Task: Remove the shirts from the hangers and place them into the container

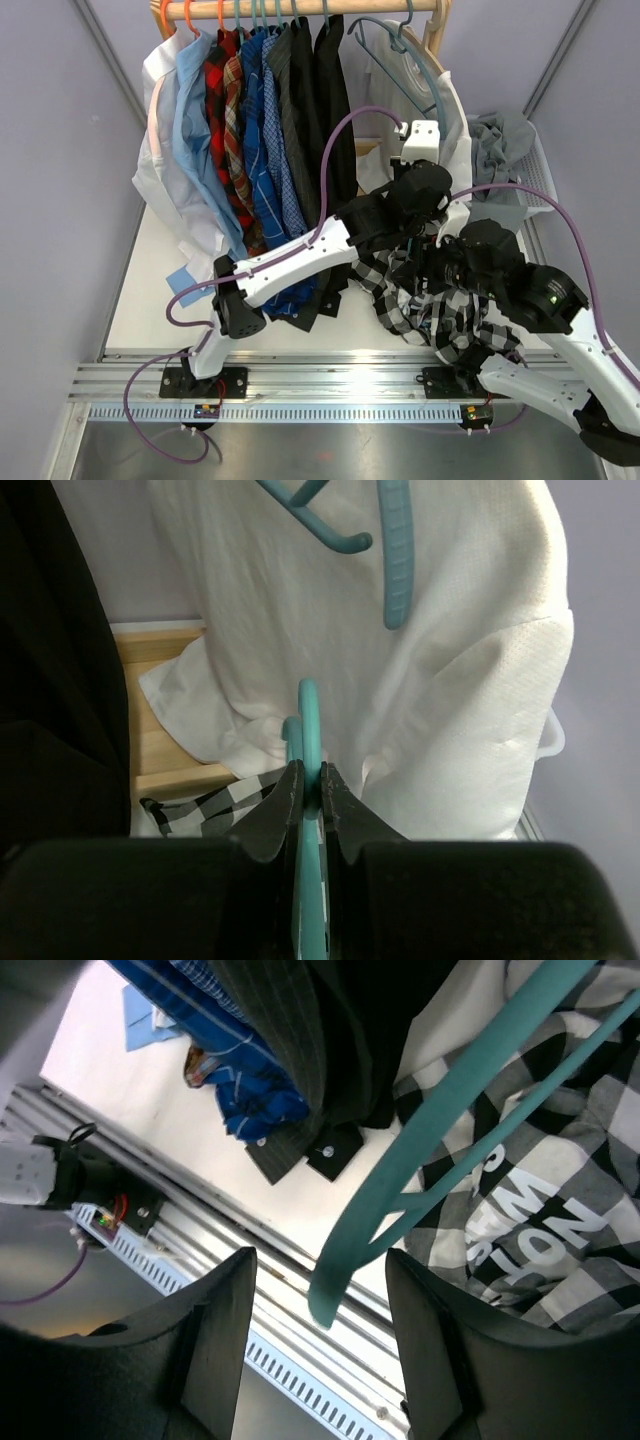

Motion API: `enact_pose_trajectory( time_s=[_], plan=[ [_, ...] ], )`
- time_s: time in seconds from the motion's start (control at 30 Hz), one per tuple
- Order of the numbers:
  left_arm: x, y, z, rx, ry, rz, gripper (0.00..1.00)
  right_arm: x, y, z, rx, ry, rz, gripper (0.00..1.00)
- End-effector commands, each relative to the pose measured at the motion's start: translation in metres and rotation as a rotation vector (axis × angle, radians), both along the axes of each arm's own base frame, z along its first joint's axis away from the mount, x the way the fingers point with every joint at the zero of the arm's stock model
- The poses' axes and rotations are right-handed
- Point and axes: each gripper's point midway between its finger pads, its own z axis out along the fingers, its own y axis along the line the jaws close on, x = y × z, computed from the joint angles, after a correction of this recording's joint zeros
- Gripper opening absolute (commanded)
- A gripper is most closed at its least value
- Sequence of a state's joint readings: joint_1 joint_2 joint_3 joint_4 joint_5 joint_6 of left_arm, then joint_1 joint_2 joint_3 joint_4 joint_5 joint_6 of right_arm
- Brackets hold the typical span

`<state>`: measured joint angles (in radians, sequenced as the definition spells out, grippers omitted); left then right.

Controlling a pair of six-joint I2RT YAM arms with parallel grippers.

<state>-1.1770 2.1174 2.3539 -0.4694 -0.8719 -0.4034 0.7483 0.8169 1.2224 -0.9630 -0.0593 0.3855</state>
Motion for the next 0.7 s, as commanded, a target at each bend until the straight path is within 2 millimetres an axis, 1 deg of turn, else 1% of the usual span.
enact_pose_trajectory(
  time_s=[0.0,0.07,0.2,0.23,0.27,0.3,0.33,0.47,0.5,0.53,0.57,0.6,0.67],
  plan=[
    [-0.013,0.014,0.042,-0.106,-0.042,0.005,0.0,0.023,-0.002,-0.002,-0.069,-0.076,-0.122,0.62],
    [-0.014,0.018,0.045,-0.117,-0.049,0.012,0.0,0.03,-0.006,-0.009,-0.128,-0.096,-0.205,0.61],
    [-0.016,0.026,0.047,-0.12,-0.048,0.017,0.0,0.039,-0.007,-0.018,-0.188,-0.138,-0.323,0.6],
    [-0.017,0.028,0.047,-0.122,-0.045,0.017,0.0,0.045,-0.013,-0.016,-0.197,-0.163,-0.395,0.6],
    [-0.018,0.03,0.048,-0.123,-0.045,0.02,0.0,0.043,-0.013,-0.017,-0.215,-0.173,-0.403,0.6],
    [-0.019,0.031,0.045,-0.122,-0.039,0.018,0.0,0.045,-0.013,-0.019,-0.223,-0.178,-0.429,0.6],
    [-0.019,0.032,0.045,-0.128,-0.04,0.018,0.0,0.047,-0.016,-0.017,-0.23,-0.197,-0.451,0.6],
    [-0.02,0.036,0.046,-0.132,-0.042,0.024,0.0,0.048,-0.012,-0.016,-0.214,-0.213,-0.468,0.54],
    [-0.02,0.036,0.046,-0.13,-0.043,0.025,0.0,0.048,-0.012,-0.017,-0.217,-0.213,-0.468,0.48],
    [-0.02,0.037,0.044,-0.127,-0.042,0.028,0.0,0.048,-0.013,-0.018,-0.222,-0.215,-0.473,0.45],
    [-0.02,0.038,0.047,-0.13,-0.046,0.029,0.0,0.046,-0.011,-0.019,-0.224,-0.213,-0.468,0.44],
    [-0.019,0.038,0.046,-0.13,-0.047,0.031,0.0,0.044,-0.008,-0.021,-0.223,-0.21,-0.459,0.41],
    [-0.019,0.039,0.05,-0.135,-0.053,0.032,0.0,0.038,-0.003,-0.023,-0.225,-0.205,-0.433,0.39]
  ],
)
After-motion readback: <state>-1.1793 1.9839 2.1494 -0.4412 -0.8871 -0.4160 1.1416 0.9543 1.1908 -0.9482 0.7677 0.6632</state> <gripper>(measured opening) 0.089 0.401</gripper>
